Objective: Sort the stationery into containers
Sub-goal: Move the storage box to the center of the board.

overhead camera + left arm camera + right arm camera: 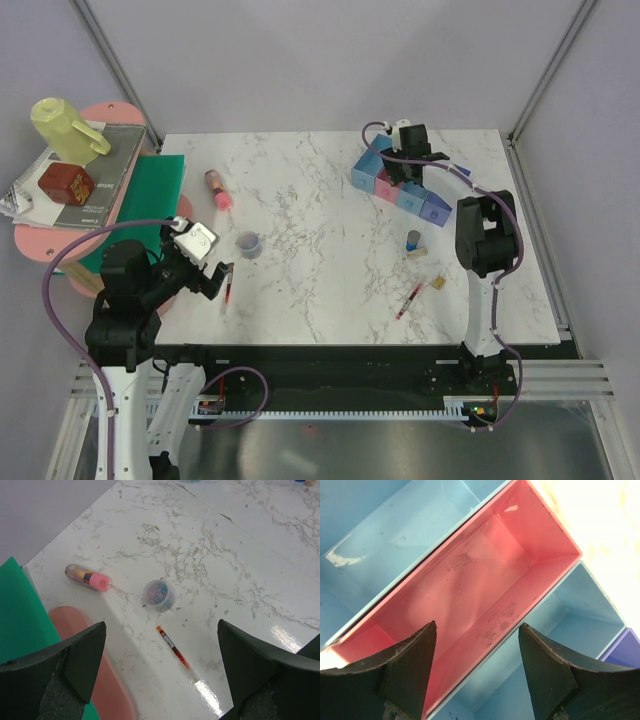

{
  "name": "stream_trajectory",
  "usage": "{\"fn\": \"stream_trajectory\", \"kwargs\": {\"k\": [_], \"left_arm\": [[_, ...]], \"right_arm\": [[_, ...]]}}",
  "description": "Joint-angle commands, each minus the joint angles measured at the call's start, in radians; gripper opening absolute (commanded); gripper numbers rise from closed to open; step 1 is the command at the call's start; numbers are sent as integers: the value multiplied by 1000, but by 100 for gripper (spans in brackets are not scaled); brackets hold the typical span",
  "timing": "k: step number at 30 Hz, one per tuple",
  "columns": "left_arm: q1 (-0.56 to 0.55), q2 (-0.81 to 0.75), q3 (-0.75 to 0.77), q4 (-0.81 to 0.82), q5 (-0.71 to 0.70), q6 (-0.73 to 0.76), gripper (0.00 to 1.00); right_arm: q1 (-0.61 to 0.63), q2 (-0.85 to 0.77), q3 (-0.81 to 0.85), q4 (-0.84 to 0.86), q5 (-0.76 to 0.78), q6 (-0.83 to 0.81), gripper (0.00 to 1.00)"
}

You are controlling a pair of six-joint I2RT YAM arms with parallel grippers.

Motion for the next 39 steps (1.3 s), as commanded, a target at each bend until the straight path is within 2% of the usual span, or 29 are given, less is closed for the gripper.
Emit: {"fn": "stream_trajectory", "kwargs": {"k": [1, 21, 39], "left_arm": [[1, -18, -15, -9, -24, 30, 100], [0, -58, -63, -12, -7, 24, 100], [1, -59, -80, -12, 10, 21, 100]], "right_arm": [[101, 33, 46, -1, -35, -56, 74], [374, 44, 86, -2, 11, -12, 76], [443, 47, 114, 14, 156, 47, 79]]}}
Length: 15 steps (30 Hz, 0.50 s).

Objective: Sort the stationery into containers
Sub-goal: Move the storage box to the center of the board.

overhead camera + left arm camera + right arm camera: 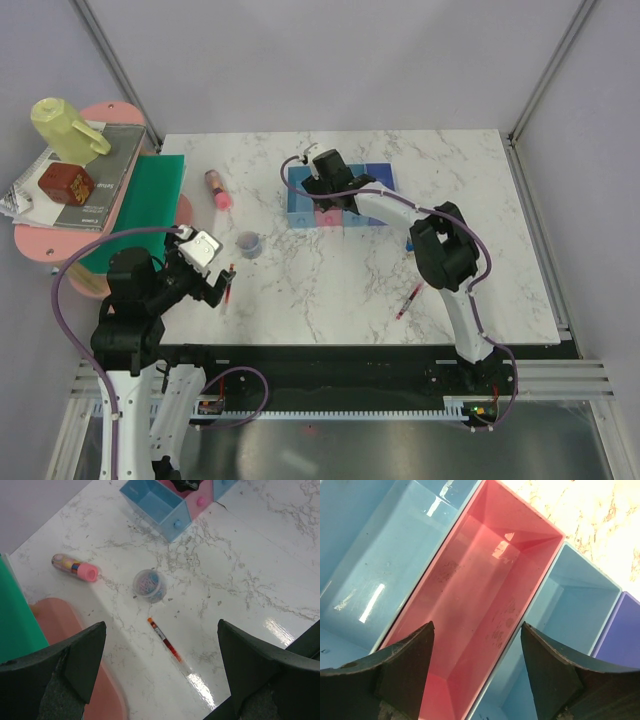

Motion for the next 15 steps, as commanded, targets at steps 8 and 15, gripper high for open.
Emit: {"fn": "stream_trajectory", "kwargs": {"k": [8, 15], "left_arm": [[1, 32, -28, 62, 4, -35, 99], [0, 131, -64, 255, -123, -271, 93]], "right_arm": [[21, -255, -56, -4, 46, 15, 86], [21, -471, -170, -12, 86, -17, 89]]}}
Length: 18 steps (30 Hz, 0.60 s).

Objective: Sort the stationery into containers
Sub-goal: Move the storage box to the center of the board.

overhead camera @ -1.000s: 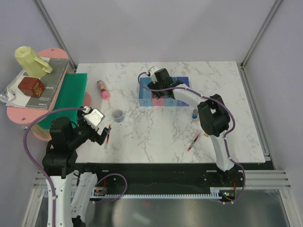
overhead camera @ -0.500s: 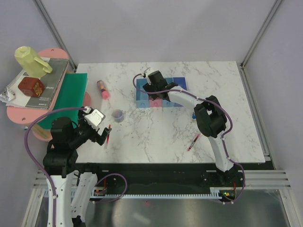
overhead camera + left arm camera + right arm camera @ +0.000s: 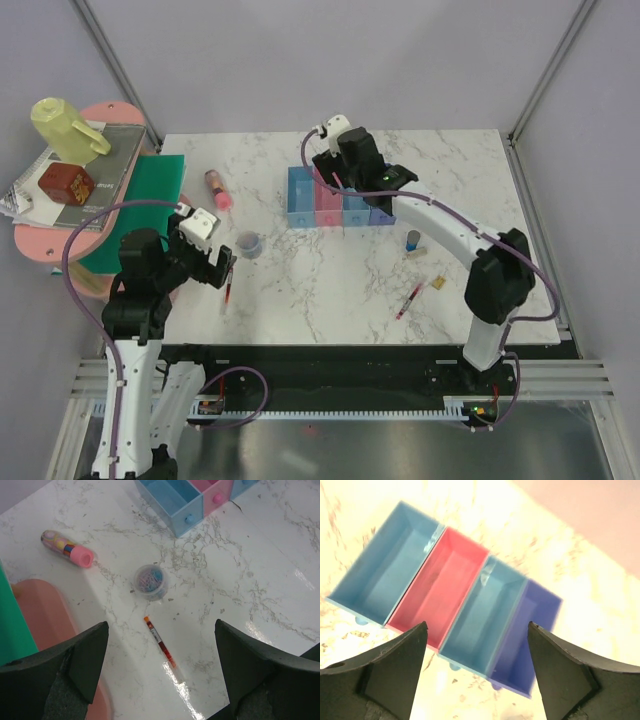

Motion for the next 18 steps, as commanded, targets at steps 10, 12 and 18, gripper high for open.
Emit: {"fn": "stream_trajectory", "kwargs": {"k": [10, 12, 18], "left_arm": [[-55, 291, 1, 339, -242, -291, 88], [-81, 346, 15, 356, -264, -303, 89], [-152, 452, 44, 436, -302, -356, 90]], "right_arm": [[5, -358, -241, 56, 202, -213, 98], [6, -384, -281, 59, 190, -262, 98], [5, -448, -329, 47, 228, -347, 98]]}}
